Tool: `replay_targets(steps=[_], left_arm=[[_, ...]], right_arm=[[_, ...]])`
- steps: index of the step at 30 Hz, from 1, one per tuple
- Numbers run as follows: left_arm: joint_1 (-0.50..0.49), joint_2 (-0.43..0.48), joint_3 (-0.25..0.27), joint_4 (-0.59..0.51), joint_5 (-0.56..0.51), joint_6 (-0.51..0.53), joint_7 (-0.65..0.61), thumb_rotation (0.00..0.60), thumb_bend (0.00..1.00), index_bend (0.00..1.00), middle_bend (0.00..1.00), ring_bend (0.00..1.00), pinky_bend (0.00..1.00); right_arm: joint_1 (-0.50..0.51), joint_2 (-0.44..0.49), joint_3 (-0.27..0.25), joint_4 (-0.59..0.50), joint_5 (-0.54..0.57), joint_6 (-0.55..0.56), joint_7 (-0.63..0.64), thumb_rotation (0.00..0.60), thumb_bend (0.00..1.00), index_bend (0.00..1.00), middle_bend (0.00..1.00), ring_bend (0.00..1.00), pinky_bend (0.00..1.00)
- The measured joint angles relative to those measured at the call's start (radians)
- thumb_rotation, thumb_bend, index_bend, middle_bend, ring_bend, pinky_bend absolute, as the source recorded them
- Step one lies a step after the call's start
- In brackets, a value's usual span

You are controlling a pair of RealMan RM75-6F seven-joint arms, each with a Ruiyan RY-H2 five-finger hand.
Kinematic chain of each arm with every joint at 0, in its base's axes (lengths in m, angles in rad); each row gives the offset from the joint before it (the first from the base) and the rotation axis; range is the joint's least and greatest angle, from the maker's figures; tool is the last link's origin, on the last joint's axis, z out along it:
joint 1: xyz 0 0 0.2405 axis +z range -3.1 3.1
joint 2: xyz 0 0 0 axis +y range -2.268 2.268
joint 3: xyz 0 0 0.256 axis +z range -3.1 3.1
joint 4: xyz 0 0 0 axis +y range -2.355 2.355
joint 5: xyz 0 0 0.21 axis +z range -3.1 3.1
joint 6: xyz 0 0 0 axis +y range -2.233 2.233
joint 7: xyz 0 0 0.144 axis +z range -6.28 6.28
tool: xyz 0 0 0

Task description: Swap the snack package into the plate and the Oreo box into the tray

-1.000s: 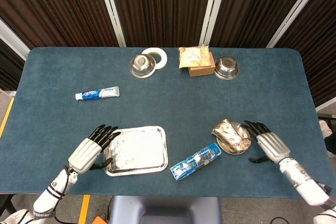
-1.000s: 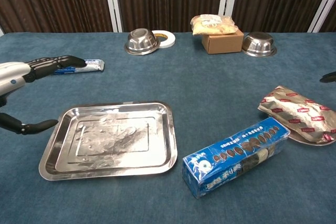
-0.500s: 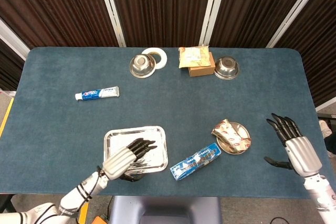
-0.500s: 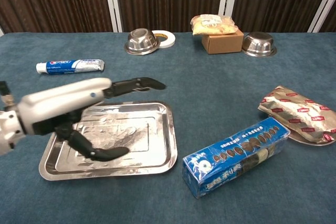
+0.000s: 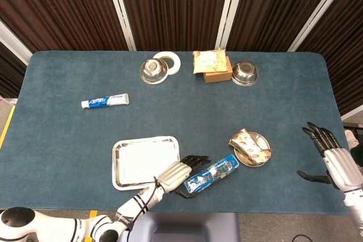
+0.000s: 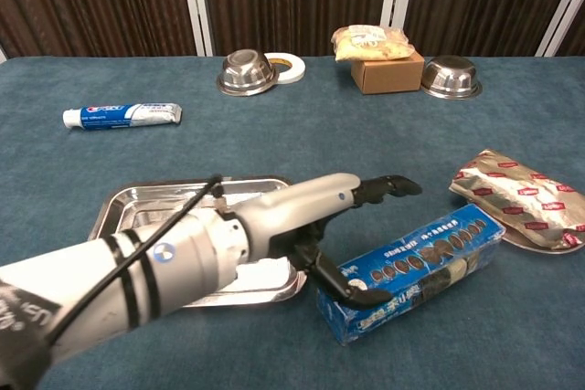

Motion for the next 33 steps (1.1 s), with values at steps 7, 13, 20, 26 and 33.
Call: replay_targets(steps=[7,13,20,26,33], left_arm=[[-0.078,-0.110,-0.052,0.111,-0.126,-0.040,0.067,0.600,0.29,0.00,0.00,0.00,0.10],[-0.117,-0.161,-0.056,0.179,-0.179,-0.043,0.125,0.600,0.29,0.00,0.00,0.00,0.15],[-0.122,-0.202,-0.040,0.219,-0.177,0.048,0.205,0.600,0.34,0.13,0.19,0.31,0.64],[-0.096,-0.231,-0.035,0.226,-0.153,0.117,0.198,0.600,0.47,0.60,0.61,0.72,1.00],[-0.072,-0.187,-0.042,0.165,-0.067,0.142,0.108,0.600,0.54,0.68,0.67,0.78,1.00]], right_arm=[[-0.008,0.020,0.017,0.012,0.006,-0.011,0.062,0.600,0.18,0.00,0.00,0.00,0.00],[-0.012,0.028,0.025,0.017,-0.002,-0.023,0.077,0.600,0.18,0.00,0.00,0.00,0.00],[-0.014,0.031,0.030,0.017,-0.004,-0.032,0.080,0.600,0.18,0.00,0.00,0.00,0.00],[-0.016,0.031,0.035,0.012,0.000,-0.045,0.069,0.600,0.18,0.00,0.00,0.00,0.00],[-0.013,0.026,0.040,-0.001,0.006,-0.074,0.034,0.600,0.18,0.00,0.00,0.00,0.00]])
